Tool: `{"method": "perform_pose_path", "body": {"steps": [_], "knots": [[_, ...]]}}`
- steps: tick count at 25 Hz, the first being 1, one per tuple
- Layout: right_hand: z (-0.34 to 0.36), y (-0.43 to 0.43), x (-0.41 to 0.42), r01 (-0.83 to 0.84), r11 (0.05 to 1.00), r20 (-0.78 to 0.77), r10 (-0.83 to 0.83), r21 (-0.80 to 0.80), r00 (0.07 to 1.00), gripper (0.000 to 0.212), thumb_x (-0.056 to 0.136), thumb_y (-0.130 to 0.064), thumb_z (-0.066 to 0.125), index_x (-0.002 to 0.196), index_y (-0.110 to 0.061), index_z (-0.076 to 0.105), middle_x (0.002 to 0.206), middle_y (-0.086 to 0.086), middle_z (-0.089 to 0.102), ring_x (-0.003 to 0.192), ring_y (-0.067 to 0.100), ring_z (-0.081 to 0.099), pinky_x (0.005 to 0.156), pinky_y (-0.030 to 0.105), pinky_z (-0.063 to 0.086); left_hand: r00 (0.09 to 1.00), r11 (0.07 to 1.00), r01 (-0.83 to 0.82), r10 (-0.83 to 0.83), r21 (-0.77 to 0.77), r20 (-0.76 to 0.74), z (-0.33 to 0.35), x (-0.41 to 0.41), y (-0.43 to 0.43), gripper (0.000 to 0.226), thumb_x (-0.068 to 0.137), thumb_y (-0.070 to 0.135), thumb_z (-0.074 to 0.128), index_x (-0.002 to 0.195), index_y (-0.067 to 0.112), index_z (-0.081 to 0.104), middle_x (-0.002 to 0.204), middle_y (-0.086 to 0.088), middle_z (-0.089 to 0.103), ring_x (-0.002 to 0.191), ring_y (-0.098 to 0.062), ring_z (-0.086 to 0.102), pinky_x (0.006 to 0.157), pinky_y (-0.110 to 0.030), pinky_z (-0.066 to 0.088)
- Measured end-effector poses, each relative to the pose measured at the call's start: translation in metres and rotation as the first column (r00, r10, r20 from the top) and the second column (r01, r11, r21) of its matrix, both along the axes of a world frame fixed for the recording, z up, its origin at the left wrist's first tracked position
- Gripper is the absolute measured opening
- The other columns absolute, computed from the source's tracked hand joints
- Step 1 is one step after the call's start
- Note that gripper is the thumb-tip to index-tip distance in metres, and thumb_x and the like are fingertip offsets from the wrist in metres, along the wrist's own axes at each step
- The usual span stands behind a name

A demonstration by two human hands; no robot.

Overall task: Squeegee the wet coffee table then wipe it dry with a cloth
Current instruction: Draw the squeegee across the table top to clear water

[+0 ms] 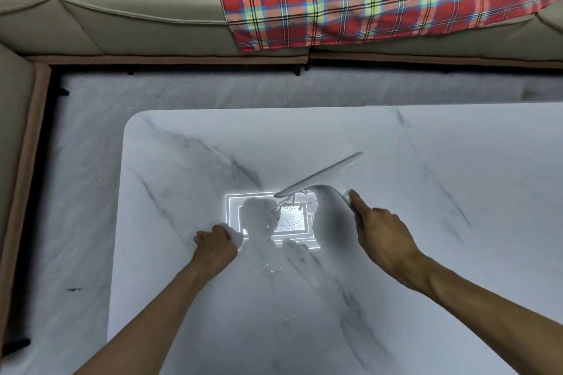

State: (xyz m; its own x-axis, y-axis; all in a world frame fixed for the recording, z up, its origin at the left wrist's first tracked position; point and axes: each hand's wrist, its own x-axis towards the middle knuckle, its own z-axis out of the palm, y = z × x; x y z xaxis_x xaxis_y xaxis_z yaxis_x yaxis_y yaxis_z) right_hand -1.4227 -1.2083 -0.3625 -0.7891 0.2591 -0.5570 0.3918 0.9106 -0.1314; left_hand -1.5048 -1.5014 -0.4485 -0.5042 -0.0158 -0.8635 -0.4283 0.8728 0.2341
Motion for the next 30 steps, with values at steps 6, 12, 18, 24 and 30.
{"method": "perform_pose_path", "body": {"steps": [6,12,18,24,30], "knots": [[0.02,0.018,-0.026,0.048,0.999,-0.197,-0.052,-0.024,0.979,0.034,0.101,-0.026,0.034,0.135,-0.026,0.039,0.088,0.021,0.066,0.081,0.044,0.062,0.065,0.039,0.046,0.993,0.998,0.069,-0.068,0.007,-0.091,0.007,0.014,-0.002,0.016,0.084,0.005,0.039,0.097,0.013,0.044,0.106,-0.012,0.047,0.098,-0.03,0.054,0.07,-0.029,0.039],[-0.015,0.029,-0.094,0.158,0.983,-0.186,-0.173,-0.093,0.967,0.031,0.102,-0.021,0.035,0.132,-0.014,0.037,0.1,0.025,0.064,0.087,0.046,0.058,0.071,0.043,0.048,0.99,0.992,0.122,-0.12,0.02,-0.077,0.0,0.049,-0.004,0.02,0.084,-0.001,0.036,0.084,0.019,0.04,0.126,-0.019,0.042,0.104,-0.024,0.049,0.069,-0.026,0.039],[-0.001,0.023,0.012,0.12,0.992,0.0,-0.12,-0.036,0.993,0.05,0.098,-0.017,0.035,0.146,-0.025,0.025,0.073,0.008,0.052,0.067,0.034,0.046,0.062,0.033,0.037,0.993,0.995,0.098,-0.096,0.03,-0.063,-0.001,0.054,-0.005,0.021,0.083,-0.002,0.041,0.096,0.015,0.043,0.146,-0.028,0.024,0.137,-0.039,0.03,0.095,-0.037,0.041],[0.018,0.038,-0.041,0.059,0.996,-0.14,-0.068,-0.071,0.988,0.027,0.099,-0.015,0.035,0.125,-0.013,0.042,0.09,0.021,0.064,0.086,0.045,0.058,0.064,0.035,0.038,0.995,0.996,0.078,-0.075,0.041,-0.061,0.003,0.063,0.007,0.018,0.086,-0.003,0.038,0.094,0.012,0.043,0.146,-0.029,0.021,0.139,-0.038,0.026,0.092,-0.036,0.041],[-0.011,0.018,-0.108,0.085,0.992,-0.135,-0.097,-0.092,0.986,0.044,0.101,-0.014,0.032,0.145,-0.013,0.027,0.111,0.029,0.057,0.098,0.045,0.058,0.075,0.046,0.049,0.989,0.996,0.082,-0.086,-0.043,-0.12,0.005,0.056,0.016,0.035,0.092,0.004,0.043,0.127,0.004,0.048,0.151,-0.025,0.021,0.138,-0.042,0.027,0.108,-0.043,0.033]]}}
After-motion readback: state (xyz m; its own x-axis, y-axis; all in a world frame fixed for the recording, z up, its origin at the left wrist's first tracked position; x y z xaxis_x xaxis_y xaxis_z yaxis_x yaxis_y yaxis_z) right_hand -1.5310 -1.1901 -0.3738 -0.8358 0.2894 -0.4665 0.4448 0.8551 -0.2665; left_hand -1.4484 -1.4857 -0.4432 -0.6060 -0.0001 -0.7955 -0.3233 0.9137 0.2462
